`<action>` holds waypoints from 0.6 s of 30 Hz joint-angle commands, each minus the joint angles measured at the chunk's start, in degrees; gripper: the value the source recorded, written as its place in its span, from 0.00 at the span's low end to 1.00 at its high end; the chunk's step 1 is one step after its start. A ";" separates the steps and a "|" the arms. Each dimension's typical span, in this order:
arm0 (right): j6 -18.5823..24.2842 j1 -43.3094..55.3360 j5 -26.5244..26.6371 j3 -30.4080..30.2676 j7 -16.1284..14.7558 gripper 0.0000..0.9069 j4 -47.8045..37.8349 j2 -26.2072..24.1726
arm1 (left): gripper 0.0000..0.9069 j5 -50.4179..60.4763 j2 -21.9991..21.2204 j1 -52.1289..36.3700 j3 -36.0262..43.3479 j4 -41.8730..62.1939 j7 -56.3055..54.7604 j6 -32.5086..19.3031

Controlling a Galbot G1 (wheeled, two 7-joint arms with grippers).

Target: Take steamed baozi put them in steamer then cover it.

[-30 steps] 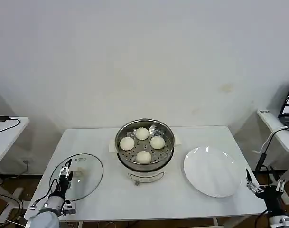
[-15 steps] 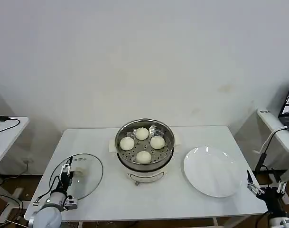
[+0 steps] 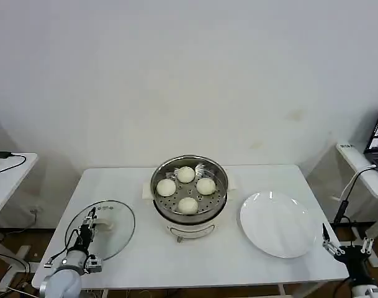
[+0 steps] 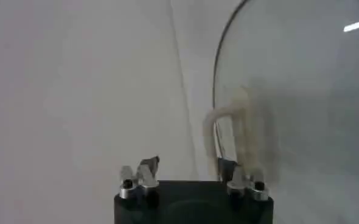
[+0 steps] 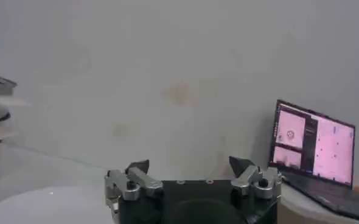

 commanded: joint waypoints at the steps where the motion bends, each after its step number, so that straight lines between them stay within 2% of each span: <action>1: 0.10 -0.09 -0.14 -0.13 0.04 1.00 0.23 0.15 | 0.00 0.46 -0.22 -0.28 -0.24 0.37 -0.89 -0.54; 11: -0.04 -0.34 -0.45 -1.15 0.12 1.00 0.95 0.49 | 0.00 0.16 -0.61 2.63 -3.13 -5.62 -5.38 -1.54; 18: -0.11 -0.12 -0.90 -2.83 0.20 1.00 1.01 0.36 | 0.00 -7.16 1.68 6.81 -4.87 -16.95 -2.83 2.19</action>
